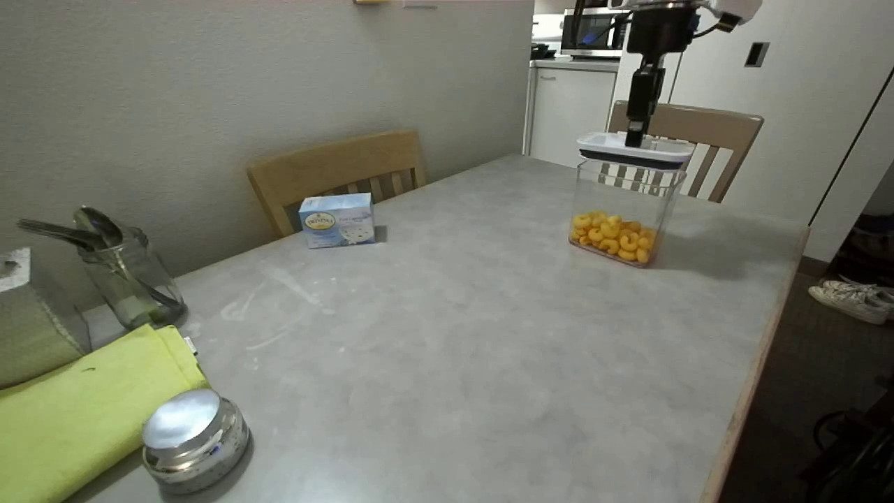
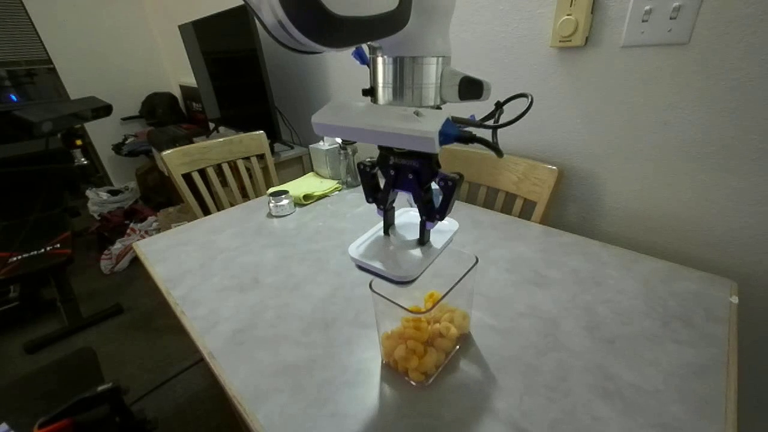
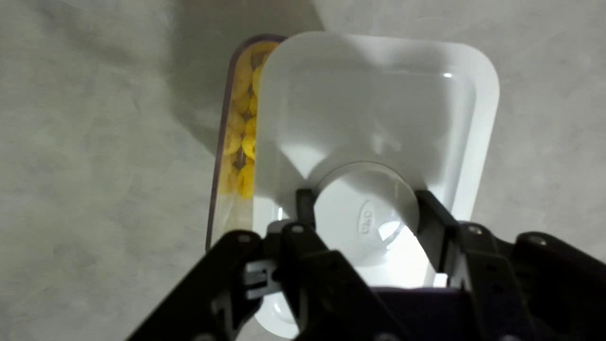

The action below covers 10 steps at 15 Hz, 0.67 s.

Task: Pick up the white lid from the table and put it on the container.

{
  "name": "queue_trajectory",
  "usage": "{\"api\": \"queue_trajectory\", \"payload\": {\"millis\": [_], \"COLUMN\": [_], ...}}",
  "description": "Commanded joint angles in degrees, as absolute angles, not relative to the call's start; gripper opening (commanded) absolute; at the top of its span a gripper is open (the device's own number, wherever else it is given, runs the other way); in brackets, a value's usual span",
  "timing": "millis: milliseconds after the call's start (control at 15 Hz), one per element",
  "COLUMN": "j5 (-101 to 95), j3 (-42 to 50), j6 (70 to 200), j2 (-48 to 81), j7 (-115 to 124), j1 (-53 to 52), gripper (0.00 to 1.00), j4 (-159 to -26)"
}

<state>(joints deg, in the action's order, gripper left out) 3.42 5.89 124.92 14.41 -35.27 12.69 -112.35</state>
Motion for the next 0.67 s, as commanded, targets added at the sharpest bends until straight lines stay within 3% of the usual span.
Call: {"api": "queue_trajectory", "payload": {"millis": [0, 600], "j5": [4.06, -2.17], "j3": [5.47, 7.44], "j6": [126.84, 142.22], "j2": [14.44, 13.87], "j7": [-40.88, -29.99], "j1": [13.76, 12.87], "gripper": [0.29, 0.29], "j4": [-114.11, -118.36]}}
